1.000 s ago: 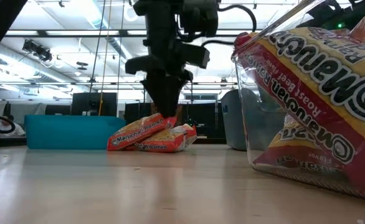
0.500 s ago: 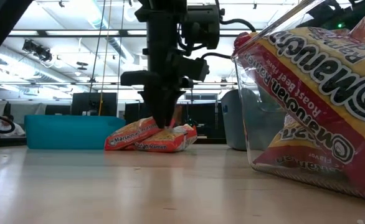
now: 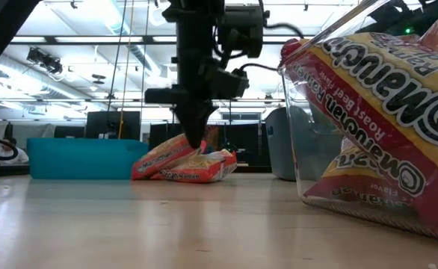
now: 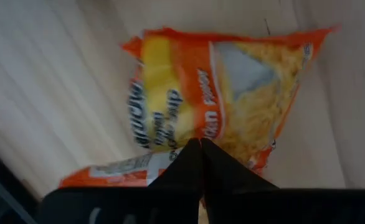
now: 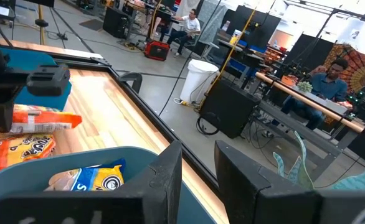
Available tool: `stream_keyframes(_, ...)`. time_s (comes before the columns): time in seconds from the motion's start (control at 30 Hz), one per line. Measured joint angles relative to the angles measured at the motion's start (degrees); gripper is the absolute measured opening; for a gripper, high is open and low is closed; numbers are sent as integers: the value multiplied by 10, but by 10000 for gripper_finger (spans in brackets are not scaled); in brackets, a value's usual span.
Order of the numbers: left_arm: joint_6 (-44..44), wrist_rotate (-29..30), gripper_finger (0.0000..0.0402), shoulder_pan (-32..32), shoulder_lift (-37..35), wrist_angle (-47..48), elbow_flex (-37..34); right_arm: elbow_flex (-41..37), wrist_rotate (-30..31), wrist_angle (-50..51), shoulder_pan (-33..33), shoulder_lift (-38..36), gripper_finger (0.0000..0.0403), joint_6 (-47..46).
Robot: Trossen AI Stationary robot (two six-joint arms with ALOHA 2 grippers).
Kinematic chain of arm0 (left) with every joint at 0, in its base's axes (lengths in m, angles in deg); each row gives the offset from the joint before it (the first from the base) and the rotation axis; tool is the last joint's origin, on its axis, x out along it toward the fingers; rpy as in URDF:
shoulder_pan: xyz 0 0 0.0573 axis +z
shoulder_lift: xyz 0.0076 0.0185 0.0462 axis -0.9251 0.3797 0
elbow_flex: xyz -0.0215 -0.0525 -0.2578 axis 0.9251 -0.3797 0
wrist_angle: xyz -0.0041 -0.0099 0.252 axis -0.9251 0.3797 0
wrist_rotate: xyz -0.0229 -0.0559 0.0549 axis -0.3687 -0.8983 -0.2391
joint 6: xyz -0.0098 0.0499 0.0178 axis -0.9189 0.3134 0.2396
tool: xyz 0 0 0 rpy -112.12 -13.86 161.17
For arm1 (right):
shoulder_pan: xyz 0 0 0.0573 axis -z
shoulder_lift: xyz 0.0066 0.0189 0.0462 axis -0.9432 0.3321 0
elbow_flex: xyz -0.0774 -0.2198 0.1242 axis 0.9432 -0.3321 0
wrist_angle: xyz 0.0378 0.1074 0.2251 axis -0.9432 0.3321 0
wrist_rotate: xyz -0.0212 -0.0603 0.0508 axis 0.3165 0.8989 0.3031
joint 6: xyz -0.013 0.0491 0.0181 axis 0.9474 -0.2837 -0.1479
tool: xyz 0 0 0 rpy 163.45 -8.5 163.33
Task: Sort Maruchan noodles
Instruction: Put the orange noodle pack into the blue bin
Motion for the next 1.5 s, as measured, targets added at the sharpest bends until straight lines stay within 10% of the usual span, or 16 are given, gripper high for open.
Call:
stream_keyframes(0.6,-149,-3,3,48,-43,287,209,0,0,9,0,0,101,-2)
stream_keyframes(1.5,23,126,4,41,-193,119,-254,0,-17,2,0,0,101,-10)
